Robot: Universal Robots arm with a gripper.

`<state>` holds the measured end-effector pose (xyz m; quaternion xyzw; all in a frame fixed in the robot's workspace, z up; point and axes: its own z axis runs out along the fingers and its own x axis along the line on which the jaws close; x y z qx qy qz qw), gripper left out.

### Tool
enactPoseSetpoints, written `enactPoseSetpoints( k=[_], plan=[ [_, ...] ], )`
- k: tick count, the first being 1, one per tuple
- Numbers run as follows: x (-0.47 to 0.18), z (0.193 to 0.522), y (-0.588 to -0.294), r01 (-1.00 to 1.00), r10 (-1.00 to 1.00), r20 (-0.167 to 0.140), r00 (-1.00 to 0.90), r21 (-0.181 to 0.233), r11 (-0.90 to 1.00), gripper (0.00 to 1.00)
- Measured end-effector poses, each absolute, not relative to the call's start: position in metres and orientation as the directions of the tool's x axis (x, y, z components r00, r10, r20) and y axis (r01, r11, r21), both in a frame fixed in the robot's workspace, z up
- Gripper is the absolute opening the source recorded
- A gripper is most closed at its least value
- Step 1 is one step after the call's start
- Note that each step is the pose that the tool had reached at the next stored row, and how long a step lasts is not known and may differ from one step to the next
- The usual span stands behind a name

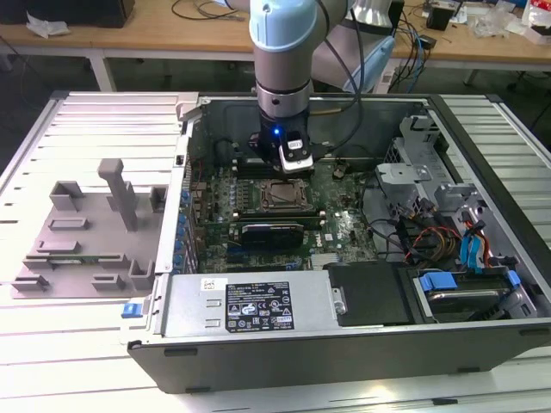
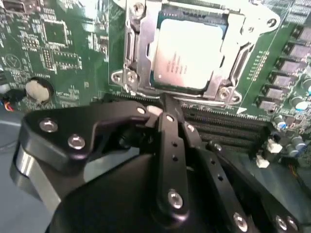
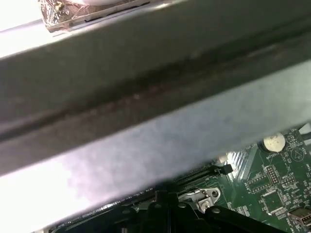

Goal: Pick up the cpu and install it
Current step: 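Install the first cpu locking lever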

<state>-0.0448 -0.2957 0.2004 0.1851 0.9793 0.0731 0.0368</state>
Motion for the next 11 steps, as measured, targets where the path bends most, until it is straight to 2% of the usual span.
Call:
enactPoseSetpoints(
  k=[4,11],
  plan=[
    [-0.0449,0.2145,-0.2958,0.357,0.368,-0.046,-0.929,0.152,0.922,0.11],
    [-0.0449,0.2151,-0.3009,0.357,0.366,-0.056,-0.929,0.123,0.926,0.11]
  ],
)
